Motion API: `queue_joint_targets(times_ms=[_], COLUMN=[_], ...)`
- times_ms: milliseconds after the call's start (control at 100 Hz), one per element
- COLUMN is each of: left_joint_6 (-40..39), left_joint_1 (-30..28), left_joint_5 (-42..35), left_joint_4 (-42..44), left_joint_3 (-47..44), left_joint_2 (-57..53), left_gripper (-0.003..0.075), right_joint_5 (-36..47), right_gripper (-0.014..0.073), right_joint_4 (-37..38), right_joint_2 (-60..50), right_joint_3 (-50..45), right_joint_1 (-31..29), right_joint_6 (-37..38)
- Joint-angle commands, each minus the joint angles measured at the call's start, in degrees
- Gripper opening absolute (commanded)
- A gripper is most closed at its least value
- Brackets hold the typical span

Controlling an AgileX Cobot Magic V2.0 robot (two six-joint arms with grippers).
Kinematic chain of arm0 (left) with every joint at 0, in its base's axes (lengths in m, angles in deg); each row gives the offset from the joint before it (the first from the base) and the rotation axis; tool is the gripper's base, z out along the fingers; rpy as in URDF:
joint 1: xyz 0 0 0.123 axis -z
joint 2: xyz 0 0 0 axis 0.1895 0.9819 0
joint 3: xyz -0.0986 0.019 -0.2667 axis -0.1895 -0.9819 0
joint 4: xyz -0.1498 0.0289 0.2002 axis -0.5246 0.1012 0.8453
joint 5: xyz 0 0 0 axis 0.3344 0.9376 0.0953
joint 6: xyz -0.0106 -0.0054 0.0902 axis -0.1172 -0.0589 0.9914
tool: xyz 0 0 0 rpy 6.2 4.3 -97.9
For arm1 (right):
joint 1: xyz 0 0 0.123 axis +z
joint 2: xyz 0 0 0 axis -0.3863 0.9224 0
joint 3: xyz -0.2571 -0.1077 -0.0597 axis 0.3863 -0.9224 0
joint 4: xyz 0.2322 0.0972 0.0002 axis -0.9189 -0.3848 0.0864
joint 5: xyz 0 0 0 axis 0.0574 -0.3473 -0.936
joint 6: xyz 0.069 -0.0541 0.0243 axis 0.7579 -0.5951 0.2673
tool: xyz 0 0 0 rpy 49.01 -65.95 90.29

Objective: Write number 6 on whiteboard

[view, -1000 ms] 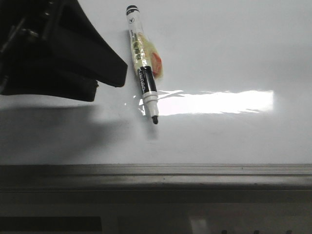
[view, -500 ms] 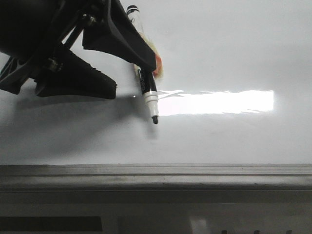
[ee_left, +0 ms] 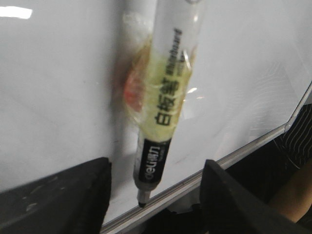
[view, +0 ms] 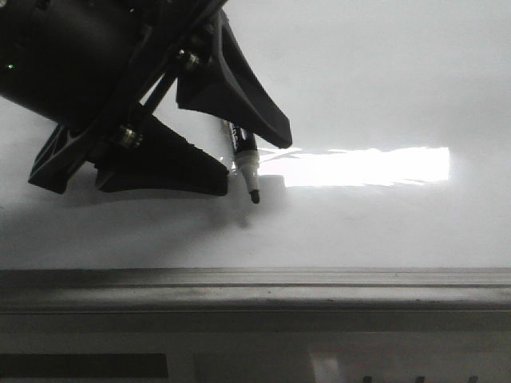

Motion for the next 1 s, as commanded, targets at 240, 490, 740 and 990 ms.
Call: queue_joint_targets(times_ms=[240,490,740,990], left_joint_6=[-0.38,-0.27,7.03,40.57], left_joint_1=[-0.42,-0.42,-0.42,-0.42], left_joint_5=[-6.58,-7.77,-4.66,15.72], left_joint_4=[-0.15,0.25,1.68,0.82], left_joint_3=[1.11,1.11,1.11,1.11], left_joint_2=[1.95,1.95,0.68,-5.63], left_gripper=[0.0222,-0.0020,-0.0020,-0.0020], right_joint_5=[3.39,3.03,-1.86,-14.01], right_gripper=[0.0324,0.0324,0.0324,0.0323], right_joint_4=[-0.10,0.30,2.10,-10.67], right_joint_2=[1.06,1.06,1.06,1.06], right_joint_3=[2.16,2.16,2.16,2.53], right_joint_1=[-0.41,-0.41,-0.41,1.97], right_joint_6=[-0.59,-0.59,-2.75,-25.40])
